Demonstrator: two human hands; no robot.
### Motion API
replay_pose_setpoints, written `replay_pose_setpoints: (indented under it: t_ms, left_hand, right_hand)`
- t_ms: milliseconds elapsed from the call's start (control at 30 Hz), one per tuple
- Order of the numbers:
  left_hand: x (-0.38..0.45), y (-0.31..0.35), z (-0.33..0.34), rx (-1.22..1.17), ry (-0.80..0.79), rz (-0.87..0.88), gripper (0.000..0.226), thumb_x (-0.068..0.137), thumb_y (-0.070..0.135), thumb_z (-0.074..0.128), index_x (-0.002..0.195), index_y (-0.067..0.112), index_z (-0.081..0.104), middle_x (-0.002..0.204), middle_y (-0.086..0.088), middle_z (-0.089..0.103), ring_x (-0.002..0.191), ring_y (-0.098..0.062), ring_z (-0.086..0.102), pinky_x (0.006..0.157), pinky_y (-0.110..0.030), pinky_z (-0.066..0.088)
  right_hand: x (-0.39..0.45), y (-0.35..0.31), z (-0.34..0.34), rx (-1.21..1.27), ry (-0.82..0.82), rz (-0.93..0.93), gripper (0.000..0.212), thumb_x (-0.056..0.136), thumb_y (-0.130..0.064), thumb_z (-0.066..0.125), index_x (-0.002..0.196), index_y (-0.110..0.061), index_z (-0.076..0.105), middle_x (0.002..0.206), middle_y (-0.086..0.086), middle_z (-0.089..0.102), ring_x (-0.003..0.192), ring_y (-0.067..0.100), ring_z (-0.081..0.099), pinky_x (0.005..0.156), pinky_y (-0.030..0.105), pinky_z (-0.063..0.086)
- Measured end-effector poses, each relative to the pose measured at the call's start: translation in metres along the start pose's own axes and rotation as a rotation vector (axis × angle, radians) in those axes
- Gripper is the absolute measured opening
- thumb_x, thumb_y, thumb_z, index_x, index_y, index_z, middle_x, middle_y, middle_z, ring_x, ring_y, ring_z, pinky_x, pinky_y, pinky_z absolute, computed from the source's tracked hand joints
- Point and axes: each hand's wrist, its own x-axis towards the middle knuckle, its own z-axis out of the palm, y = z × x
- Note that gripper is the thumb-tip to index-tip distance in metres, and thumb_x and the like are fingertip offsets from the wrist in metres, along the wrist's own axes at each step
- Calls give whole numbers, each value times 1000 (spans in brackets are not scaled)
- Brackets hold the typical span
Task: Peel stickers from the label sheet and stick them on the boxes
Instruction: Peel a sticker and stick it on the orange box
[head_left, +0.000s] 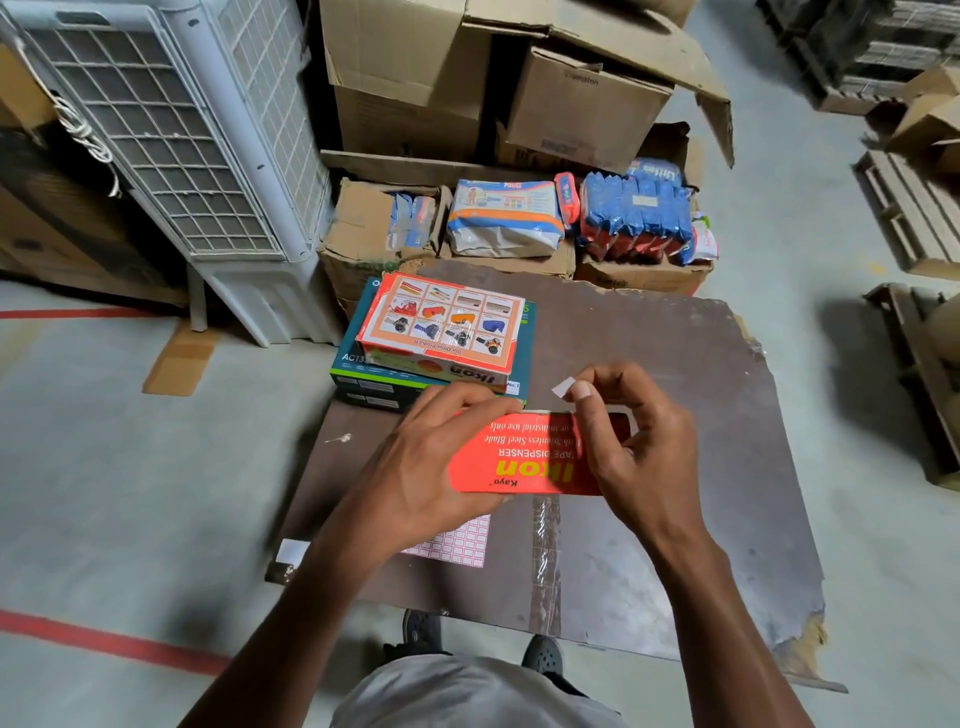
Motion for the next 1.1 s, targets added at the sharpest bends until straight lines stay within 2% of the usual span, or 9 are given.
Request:
replay_pose_setpoints:
  t_ms: [133, 300, 467, 600, 800, 967, 1100]
  left_hand:
    - [-1, 7, -5, 55, 20, 27, 83, 72, 34, 89, 145, 36, 48, 136, 13, 45, 126, -5, 43, 100, -16, 36]
    - [0, 12, -4, 21, 47, 40, 82, 71, 34, 86, 144, 25, 50, 137, 10, 46, 127, -8, 45, 104, -8, 31]
    - [2, 13, -4, -15, 58, 43, 84, 72, 38, 83, 145, 25, 46, 139, 9, 46, 129, -4, 41, 106, -9, 30]
    - [4, 10, -3, -21, 43, 5, 93, 71, 38, 87, 151, 25, 41, 142, 11, 44, 129, 0, 38, 106, -4, 28]
    - [10, 9, -4, -20, 51, 33, 86, 74, 43, 74, 151, 21, 44, 139, 5, 48, 129, -15, 47, 108, -22, 38]
    - [13, 7, -3, 10, 44, 51, 89, 69, 28, 89, 149, 20, 50, 133, 3, 50, 124, -20, 52, 105, -33, 44]
    - [15, 7, -3, 15, 37, 65, 86, 71, 32, 83, 150, 23, 49, 132, 1, 51, 124, -20, 52, 104, -38, 46]
  right_hand:
    - [-1, -6, 1, -73, -28, -43, 13, 100, -30, 60, 99, -20, 67, 92, -21, 69, 88, 3, 69, 69, 15, 54]
    - [1, -10, -1, -158, -42, -82, 12, 101, -34, 60, 101, -24, 67, 93, -19, 69, 87, 3, 69, 69, 18, 57]
    - [2, -8, -3, -244, -59, -166, 13, 100, -33, 62, 103, -22, 68, 98, -9, 73, 87, 8, 68, 73, 29, 58]
    - [5, -8, -4, -277, -81, -240, 10, 99, -29, 63, 101, -21, 68, 95, -8, 71, 83, 9, 63, 72, 30, 54]
    - [9, -4, -5, -298, -118, -290, 11, 100, -30, 62, 100, -21, 67, 96, -8, 70, 85, 10, 61, 73, 34, 54]
    - [13, -4, -7, -298, -157, -320, 14, 100, -28, 62, 101, -17, 70, 99, -8, 71, 86, 15, 61, 75, 39, 51]
    - [14, -2, -8, -320, -197, -355, 20, 101, -32, 58, 104, -17, 71, 106, -6, 72, 89, 17, 62, 75, 40, 51]
